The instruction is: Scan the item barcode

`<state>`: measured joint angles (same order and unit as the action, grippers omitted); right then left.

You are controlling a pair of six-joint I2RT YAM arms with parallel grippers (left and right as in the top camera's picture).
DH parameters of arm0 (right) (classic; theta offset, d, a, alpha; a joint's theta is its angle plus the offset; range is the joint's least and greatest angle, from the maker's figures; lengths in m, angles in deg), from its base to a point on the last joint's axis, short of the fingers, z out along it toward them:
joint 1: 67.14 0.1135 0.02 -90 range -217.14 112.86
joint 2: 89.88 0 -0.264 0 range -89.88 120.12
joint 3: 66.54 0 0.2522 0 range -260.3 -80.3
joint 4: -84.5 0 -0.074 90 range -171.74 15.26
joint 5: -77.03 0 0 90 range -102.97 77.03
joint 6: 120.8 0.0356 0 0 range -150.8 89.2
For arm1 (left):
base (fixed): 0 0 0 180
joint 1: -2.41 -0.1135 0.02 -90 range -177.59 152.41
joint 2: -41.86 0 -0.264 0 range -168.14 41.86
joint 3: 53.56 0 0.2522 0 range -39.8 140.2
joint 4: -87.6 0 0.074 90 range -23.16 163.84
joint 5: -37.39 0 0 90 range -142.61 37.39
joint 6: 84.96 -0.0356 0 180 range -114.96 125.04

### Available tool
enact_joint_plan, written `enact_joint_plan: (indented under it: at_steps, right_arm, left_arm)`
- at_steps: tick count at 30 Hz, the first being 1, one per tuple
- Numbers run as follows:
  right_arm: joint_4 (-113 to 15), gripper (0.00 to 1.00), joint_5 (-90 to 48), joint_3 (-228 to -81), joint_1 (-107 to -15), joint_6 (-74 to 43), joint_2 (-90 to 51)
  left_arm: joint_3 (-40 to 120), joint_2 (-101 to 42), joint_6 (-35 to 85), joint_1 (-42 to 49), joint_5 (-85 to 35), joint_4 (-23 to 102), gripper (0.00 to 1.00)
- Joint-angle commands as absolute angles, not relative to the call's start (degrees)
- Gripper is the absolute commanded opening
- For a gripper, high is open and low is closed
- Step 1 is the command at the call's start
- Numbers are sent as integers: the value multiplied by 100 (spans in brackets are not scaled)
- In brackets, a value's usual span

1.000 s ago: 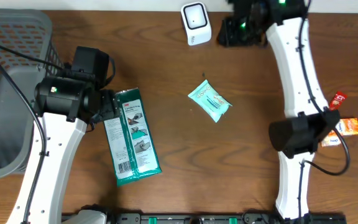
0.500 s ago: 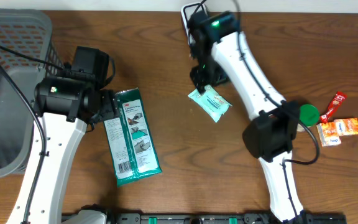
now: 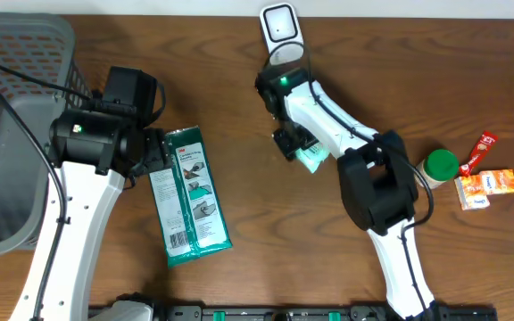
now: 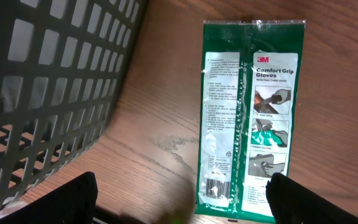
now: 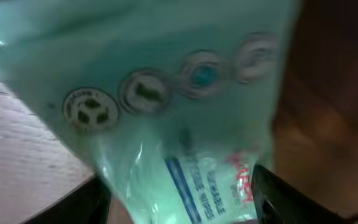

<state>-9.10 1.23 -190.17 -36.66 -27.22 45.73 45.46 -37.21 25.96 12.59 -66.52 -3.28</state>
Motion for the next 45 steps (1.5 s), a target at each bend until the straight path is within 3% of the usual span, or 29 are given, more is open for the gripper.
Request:
enact_joint_plan:
  at_steps: [1,5,7,11,12,20,27,31,36,41,45]
  right_arm:
    - [-1128,67,-24,-18630,-3673,-3162,4621]
    - [-1384,63,-419,-18317,-3677,-3376,4621]
    - [-1386,36,-658,-18308,-3677,-3531,4621]
    - [-1299,4,-1084,-18413,-3679,-3730,4529]
    - [-1231,1,-1112,-18479,-3686,-3730,4470]
    - [-868,1,-2598,-18770,-4020,-4239,3030]
    - [-215,1,-5272,-18770,-5006,-5747,1631]
    - [266,1,-6126,-18770,-5546,-6331,1425]
    - [548,1,-6600,-18770,-5861,-6834,1441]
    - [69,1,-6513,-18781,-5867,-5879,1443]
    - [474,1,-6559,-18971,-5773,-6451,1443]
  left_arm:
    - [4572,-3716,2583,1245,-6724,-348,88]
    - [4570,-3716,2586,1245,-6726,-348,88]
    - [4572,-3716,2583,1245,-6726,-348,88]
    - [4572,-3716,2586,1245,-6726,-348,88]
    - [4570,-3716,2583,1245,-6724,-348,88]
    - [4572,-3716,2583,1245,-6726,-348,88]
    - [4572,-3716,2586,1245,-6726,-348,88]
    - [4570,-3716,2583,1245,-6724,-348,88]
    - [4572,-3716,2586,1245,-6726,-348,88]
    - [4572,-3716,2583,1245,-6726,-348,88]
    - [4572,-3716,2583,1245,-6726,-348,88]
